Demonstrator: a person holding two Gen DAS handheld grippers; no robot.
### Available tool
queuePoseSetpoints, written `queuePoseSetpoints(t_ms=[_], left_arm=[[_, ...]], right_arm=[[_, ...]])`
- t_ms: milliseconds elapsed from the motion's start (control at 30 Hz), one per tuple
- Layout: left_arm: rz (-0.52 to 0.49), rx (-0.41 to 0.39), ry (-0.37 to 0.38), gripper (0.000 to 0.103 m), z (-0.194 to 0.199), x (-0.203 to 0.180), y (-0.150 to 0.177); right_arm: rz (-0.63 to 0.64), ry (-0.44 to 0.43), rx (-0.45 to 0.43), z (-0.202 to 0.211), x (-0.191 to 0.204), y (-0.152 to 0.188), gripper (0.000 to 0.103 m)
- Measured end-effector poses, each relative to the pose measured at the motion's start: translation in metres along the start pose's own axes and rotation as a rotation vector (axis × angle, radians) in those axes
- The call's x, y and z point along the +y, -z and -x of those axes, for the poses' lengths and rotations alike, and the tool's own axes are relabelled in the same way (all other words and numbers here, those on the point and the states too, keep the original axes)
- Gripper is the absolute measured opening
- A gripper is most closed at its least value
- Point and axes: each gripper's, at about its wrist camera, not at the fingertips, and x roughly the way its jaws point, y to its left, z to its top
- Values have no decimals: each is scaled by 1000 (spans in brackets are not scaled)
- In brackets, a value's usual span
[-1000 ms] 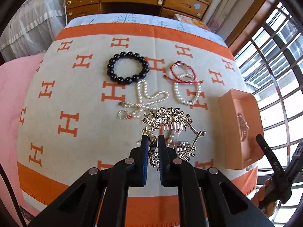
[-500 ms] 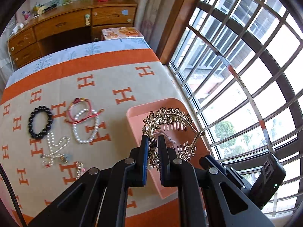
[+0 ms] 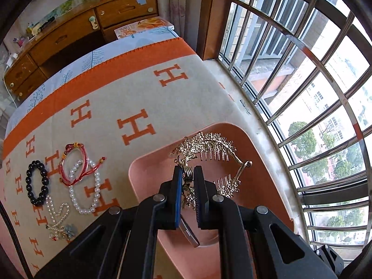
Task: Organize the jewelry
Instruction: 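Carry the watch into the pink box with the right gripper while the left gripper drops the gold comb there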
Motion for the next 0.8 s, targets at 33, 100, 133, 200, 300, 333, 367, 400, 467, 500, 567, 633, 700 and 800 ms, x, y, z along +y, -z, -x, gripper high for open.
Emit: queuePoseSetpoints(t_ms=[33, 100, 133, 200, 300, 333, 367, 400, 467, 500, 567, 633, 700, 800], left_arm=[[6, 12, 24, 7, -1, -1, -1], [29, 23, 53, 8, -5, -2, -3], [39, 20, 55, 8, -7, -2, -5], [56, 14, 91, 8, -11, -1, -7], [64, -5, 74, 8, -19, -1, -9], [58, -3, 60, 9, -23, -1, -9], [52, 6, 55, 10, -26, -1, -8], [51, -3, 52, 18, -26, 0, -7], [44, -1, 42, 40, -24, 1, -5], [39, 1, 40, 56, -23, 2, -3], [28, -1, 44, 65, -20, 4, 3], [3, 13, 54, 65, -19, 2, 9], [-24, 33, 54, 65, -20, -3, 16], [-76, 37, 33, 66, -19, -12, 27]], right_arm=[[1, -2, 1, -1, 0, 1, 16], [1, -4, 1, -2, 1, 1, 16], [1, -6, 3, -2, 1, 1, 16], [1, -9, 3, -2, 1, 1, 16], [4, -7, 2, -2, 1, 1, 16], [5, -7, 3, -2, 1, 1, 16], [5, -7, 3, -2, 1, 1, 16], [7, -6, 3, -2, 1, 1, 16], [8, -5, 3, -2, 2, 2, 16], [8, -5, 4, -2, 2, 2, 16], [7, -6, 9, -3, 3, 2, 16], [7, -7, 12, -4, 4, 2, 16], [10, -10, 17, -5, 6, 2, 16], [14, -9, 25, -7, 8, 3, 16]])
